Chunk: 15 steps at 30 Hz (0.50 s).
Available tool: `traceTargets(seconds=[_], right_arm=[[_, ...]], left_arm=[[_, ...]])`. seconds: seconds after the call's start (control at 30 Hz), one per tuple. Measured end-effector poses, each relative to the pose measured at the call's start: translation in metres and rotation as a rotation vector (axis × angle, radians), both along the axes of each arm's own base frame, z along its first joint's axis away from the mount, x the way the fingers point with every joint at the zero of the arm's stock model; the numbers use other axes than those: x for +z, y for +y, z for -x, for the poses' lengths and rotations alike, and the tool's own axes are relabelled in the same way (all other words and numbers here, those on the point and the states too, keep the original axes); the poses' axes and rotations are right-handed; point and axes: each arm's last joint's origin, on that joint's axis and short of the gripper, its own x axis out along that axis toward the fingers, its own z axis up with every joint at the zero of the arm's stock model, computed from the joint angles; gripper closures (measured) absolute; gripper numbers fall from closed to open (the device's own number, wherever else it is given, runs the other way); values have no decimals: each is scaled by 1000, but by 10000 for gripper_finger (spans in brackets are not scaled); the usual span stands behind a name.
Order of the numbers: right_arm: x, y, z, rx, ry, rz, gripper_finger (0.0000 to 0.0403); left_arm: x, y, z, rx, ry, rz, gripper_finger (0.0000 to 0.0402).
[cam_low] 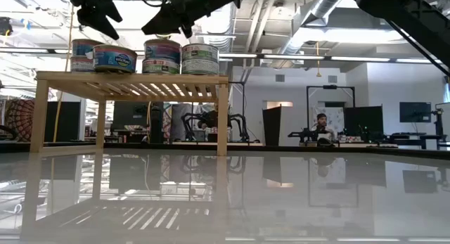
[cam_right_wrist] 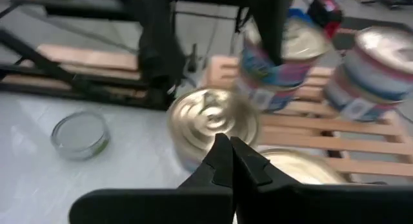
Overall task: Stack canned seafood by type on shelf
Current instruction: Stack the blue tuna can on top of the bottom right blue tuna can on the shelf
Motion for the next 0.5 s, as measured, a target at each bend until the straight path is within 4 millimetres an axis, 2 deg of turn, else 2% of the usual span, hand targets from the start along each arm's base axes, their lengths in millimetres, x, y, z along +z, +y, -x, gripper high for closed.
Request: traceTargets(seconds=[0.17,0.33,0.5], right_arm=[[21,-13,9,-61,-44,-5,387],[16,-28,18,-109,42,-48,387],[10,-43,26,-156,117,-84,387]], left_arm=[[14,-2,3,8,-50,-14,35],[15,2,-1,14,-17,-35,35],[3,14,-26,-15,91,-22,35]])
